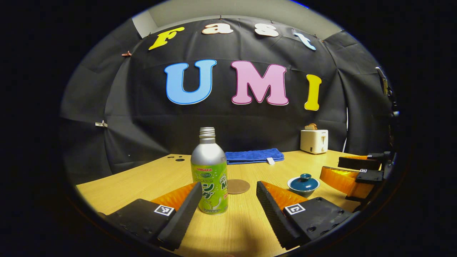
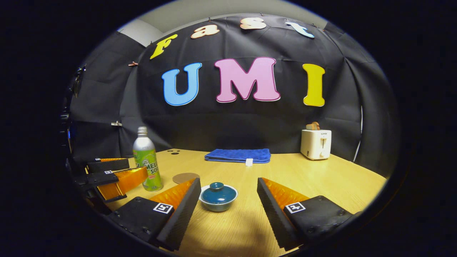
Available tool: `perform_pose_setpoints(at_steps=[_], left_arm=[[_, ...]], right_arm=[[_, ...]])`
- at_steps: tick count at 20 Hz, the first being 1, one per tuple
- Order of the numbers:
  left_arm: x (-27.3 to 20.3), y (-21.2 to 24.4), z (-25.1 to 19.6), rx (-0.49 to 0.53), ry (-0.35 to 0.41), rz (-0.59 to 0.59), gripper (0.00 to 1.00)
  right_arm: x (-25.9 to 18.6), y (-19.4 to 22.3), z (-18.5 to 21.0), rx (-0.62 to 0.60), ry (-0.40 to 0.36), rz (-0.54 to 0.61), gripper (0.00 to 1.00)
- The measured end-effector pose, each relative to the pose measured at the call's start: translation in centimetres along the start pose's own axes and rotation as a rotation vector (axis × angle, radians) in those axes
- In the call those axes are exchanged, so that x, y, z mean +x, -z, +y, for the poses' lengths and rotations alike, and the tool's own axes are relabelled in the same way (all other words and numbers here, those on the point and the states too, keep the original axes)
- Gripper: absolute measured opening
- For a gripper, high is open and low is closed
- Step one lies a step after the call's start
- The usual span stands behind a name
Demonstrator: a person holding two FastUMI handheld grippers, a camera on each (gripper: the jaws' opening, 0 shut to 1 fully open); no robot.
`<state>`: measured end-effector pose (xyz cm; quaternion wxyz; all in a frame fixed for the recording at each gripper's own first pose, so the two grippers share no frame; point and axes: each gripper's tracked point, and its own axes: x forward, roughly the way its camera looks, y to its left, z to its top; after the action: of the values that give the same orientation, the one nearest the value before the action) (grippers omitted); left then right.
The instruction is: Open the teacup lid with one hand, grasp the water bottle and pour water into the teacup with the other hand; after pouring, place the water bottle on the coaster and then close the teacup lid.
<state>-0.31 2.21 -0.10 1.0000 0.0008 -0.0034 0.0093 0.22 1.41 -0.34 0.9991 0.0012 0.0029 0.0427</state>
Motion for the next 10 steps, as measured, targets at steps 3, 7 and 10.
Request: perform_pose_setpoints(at_steps=[3, 7, 10], left_arm=[[0.0, 0.1, 0.2, 0.0, -0.005, 0.0, 0.97], [0.0, 0.1, 0.1, -0.001, -0.001, 0.0, 0.96], [0.0, 0.1, 0.1, -0.001, 0.0, 0.0, 0.96]], right_arm=[[0.8, 0.4, 0.1, -0.018, -0.009, 0.025, 0.98], [2.8, 0.6, 0.4, -0.102, -0.021, 0.072, 0.98], [4.5, 0.8, 0.9, -0.125, -0.04, 0.125, 0.98]])
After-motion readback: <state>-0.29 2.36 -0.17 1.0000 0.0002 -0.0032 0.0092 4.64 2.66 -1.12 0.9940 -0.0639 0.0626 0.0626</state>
